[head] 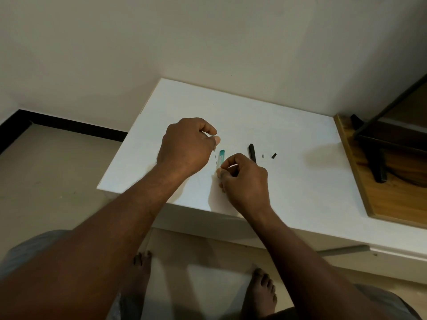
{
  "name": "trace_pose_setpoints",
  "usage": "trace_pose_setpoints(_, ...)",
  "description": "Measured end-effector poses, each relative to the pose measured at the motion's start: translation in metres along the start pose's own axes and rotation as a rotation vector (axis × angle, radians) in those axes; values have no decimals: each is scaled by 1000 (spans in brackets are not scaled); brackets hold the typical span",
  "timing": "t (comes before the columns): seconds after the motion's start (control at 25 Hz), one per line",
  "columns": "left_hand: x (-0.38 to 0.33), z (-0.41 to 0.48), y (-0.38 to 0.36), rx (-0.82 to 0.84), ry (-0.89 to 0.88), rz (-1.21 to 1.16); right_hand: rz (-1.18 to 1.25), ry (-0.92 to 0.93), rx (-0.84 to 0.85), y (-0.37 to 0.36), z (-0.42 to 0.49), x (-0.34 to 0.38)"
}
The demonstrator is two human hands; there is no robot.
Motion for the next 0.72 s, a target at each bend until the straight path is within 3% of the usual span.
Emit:
trace_pose_setpoints(0.36,4,2,0,-23,-37,51,-65,-38,5,-7,9,-2)
trace_pose_setpoints(0.6,2,3,-7,-10,-67,71,110,-47,-18,18,12,4)
trace_pose_setpoints(0.72,-1,2,-10,17,-98,31,290,-97,62,31,12,8)
Point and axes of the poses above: each hand's wrist, its own z-axis towards the middle knuckle, its own y-axis out of the back of the hand, x = y × z, the point moved 5 cm from there along z, towards the middle knuckle, and after that the axes turned 2 degrees about z, right-handed, at the moved point
